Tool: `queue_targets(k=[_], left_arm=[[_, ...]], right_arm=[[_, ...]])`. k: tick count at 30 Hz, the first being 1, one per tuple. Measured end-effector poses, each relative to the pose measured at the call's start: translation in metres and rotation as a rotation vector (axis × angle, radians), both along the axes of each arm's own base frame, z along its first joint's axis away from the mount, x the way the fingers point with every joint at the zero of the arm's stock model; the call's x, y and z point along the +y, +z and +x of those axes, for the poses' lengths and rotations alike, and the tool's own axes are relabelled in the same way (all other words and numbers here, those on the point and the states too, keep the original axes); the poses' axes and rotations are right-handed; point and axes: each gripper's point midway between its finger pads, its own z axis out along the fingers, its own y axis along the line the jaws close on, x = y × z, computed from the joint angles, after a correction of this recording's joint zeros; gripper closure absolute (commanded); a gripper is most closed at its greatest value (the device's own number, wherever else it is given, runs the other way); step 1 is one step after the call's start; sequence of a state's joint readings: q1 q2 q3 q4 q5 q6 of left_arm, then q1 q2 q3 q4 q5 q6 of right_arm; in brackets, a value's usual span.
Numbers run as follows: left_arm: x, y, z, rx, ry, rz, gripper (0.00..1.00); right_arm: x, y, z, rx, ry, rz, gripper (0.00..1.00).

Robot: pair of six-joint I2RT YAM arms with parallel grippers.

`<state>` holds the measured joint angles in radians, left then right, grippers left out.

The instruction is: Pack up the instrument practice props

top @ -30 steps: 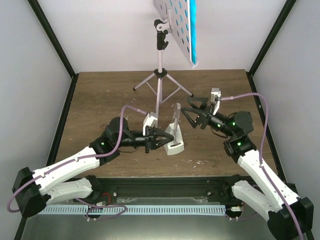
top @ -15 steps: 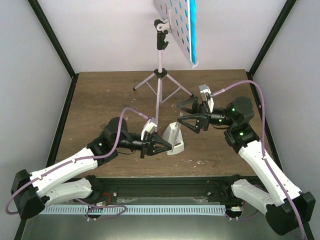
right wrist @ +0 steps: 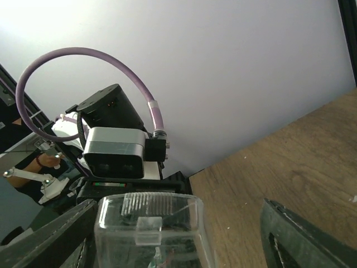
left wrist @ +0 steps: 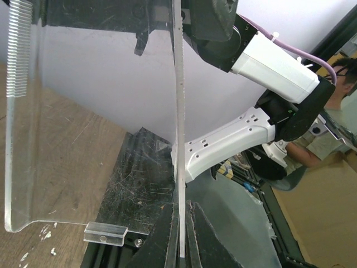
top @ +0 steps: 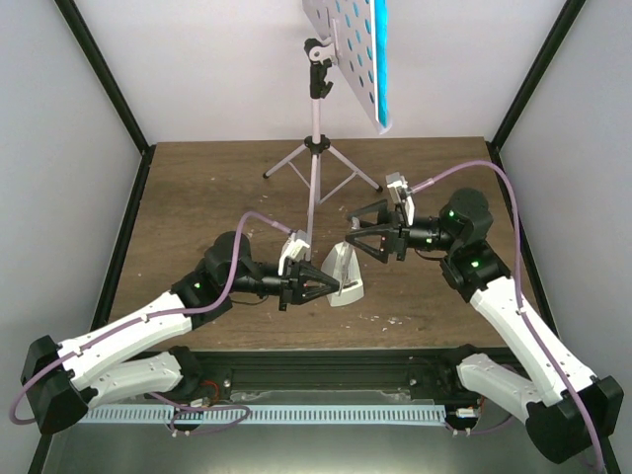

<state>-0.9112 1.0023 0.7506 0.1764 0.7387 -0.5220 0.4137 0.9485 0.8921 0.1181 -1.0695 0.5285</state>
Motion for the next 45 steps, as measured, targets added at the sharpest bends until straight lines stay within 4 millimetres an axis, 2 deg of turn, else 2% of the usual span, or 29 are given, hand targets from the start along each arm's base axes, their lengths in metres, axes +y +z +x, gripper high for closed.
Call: queue_targets(k=[10,19,21,26,27,29,32,37,41,45], left_arm=[[0.001,-0.001,0.005,-0.007,0.037,0.009,1.00],[0.002,-0.006,0.012,-0.007,0.079,0.028,0.98],[0.003,-0.007,0.013,-0.007,0.093,0.035,0.85],[0.007,-0.011,0.025,-0.009,0.169,0.056,0.29],[0.008,-0.012,0.027,-0.009,0.187,0.059,0.22],[0.011,-0.015,0.031,-0.023,0.218,0.059,0.16],[0.016,-0.036,0.037,-0.033,0.259,0.083,0.15],[0.017,-0.105,0.045,-0.025,0.282,0.204,0.15],[0.012,-0.161,0.051,-0.038,0.315,0.319,0.14],[0.002,-0.183,0.056,-0.093,0.349,0.369,0.14]], right_arm=[[0.016,-0.010,-0.008,0.019,0.061,-0.020,0.40],[0.016,-0.013,-0.003,0.010,0.035,-0.016,0.46],[0.016,-0.014,-0.001,0.008,0.024,-0.015,0.46],[0.014,-0.016,0.001,-0.012,-0.015,-0.016,0.46],[0.013,-0.016,0.001,-0.022,-0.026,-0.016,0.46],[0.010,-0.015,0.002,-0.040,-0.053,-0.021,0.46],[0.005,-0.016,0.004,-0.060,-0.102,-0.036,0.46],[-0.006,-0.018,0.003,-0.099,-0.189,-0.055,0.45],[-0.013,-0.036,0.004,-0.083,-0.239,-0.083,0.45],[-0.017,-0.051,0.013,-0.061,-0.298,-0.120,0.45]])
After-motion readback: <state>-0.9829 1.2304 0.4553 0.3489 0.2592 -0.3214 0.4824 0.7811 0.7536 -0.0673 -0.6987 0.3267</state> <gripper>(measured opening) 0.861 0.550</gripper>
